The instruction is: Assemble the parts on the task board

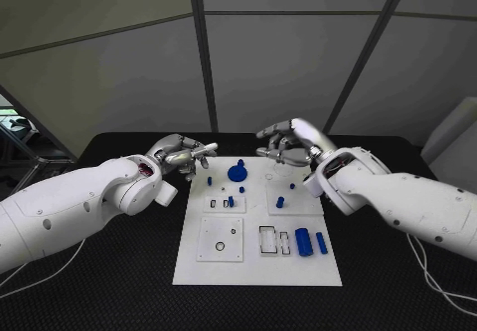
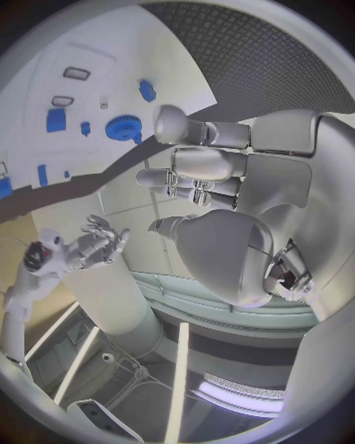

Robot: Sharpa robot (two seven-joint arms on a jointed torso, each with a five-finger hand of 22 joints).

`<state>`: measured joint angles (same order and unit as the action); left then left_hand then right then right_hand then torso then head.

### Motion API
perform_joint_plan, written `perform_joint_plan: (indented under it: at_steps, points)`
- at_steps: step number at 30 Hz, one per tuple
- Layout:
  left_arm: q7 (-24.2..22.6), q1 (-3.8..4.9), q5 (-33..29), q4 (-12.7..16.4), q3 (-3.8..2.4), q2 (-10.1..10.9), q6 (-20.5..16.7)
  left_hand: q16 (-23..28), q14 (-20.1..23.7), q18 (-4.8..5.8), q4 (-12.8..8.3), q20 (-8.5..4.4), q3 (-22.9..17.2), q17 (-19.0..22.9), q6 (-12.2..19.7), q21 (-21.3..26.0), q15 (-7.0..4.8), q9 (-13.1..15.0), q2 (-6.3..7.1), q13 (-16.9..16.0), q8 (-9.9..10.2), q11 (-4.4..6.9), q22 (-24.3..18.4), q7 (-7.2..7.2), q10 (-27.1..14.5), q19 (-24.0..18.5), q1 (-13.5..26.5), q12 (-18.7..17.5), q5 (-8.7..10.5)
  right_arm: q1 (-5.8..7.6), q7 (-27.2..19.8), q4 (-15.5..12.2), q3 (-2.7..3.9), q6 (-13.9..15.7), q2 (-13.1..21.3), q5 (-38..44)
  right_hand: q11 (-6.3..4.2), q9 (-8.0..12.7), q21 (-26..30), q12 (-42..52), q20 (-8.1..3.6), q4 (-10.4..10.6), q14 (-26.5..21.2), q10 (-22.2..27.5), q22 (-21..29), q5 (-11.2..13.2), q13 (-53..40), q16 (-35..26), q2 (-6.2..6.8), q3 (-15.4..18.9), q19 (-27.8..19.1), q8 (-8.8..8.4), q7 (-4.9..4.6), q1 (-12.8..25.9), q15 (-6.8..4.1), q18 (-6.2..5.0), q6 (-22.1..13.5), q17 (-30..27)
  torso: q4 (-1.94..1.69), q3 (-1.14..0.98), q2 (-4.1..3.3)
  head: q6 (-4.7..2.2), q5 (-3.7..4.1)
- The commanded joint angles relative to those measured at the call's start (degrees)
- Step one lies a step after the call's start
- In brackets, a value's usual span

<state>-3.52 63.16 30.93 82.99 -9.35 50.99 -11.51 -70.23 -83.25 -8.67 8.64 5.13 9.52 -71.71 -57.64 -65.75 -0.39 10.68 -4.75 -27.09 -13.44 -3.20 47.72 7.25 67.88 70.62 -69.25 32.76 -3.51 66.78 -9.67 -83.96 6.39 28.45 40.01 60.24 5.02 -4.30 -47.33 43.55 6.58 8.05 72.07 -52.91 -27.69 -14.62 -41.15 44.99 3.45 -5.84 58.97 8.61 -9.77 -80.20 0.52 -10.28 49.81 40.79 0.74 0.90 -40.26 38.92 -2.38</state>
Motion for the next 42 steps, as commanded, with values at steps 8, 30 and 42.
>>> perform_joint_plan:
  at_steps: [8,30,42]
  points:
    - [26.60,2.37,23.55,-1.63,1.24,-4.57,17.84,-12.94,-4.07,4.46,2.91,-0.59,0.67,-11.73,3.27,-13.43,-1.37,8.02,-0.34,-18.92,-10.51,1.34,20.69,-1.17,-2.73,8.27,-0.25,21.83,-0.05,2.87,-5.91,1.88,0.84,-0.67,4.19,-20.52,2.06,0.55,21.34,-26.23,2.35,1.13,0.58,-9.25,14.52,-0.18,27.44,-29.90,1.48,-5.28,1.32,-1.36,-0.96,-1.72,2.17,-0.22,3.12,-16.14,-0.09,-0.27,2.51,0.70,-0.58]
    - [36.54,5.21,30.54,-4.05,5.43,-12.60,20.17,-13.84,-4.86,5.48,6.49,-1.53,3.05,-12.63,4.89,-15.92,-2.18,11.81,-0.31,-22.02,-14.81,2.06,26.02,-1.92,-1.75,12.10,2.22,25.06,0.01,3.15,-5.37,2.08,0.91,0.01,4.64,-22.60,2.21,0.40,26.96,-32.66,2.65,0.27,2.53,-11.54,18.47,-0.75,34.18,-37.26,2.12,-6.43,3.87,-3.13,-1.78,-1.36,2.82,-0.17,4.89,-19.99,-0.05,-0.26,2.61,1.94,-0.78]
    - [37.02,5.31,30.57,-4.79,5.49,-13.71,21.15,-13.80,-4.88,5.57,6.64,-1.71,3.41,-12.63,5.03,-16.03,-2.39,13.24,-0.35,-22.30,-16.23,2.30,26.45,-2.20,-1.67,12.44,1.55,25.39,-0.04,3.15,-4.77,3.02,0.90,-0.40,3.96,-22.60,2.36,0.39,27.54,-33.04,2.80,0.27,2.48,-11.39,18.84,-0.99,34.58,-37.84,2.07,-6.39,3.88,-3.27,-1.88,-1.12,2.97,-0.15,4.89,-20.27,-0.02,-0.26,2.60,2.55,-0.83]
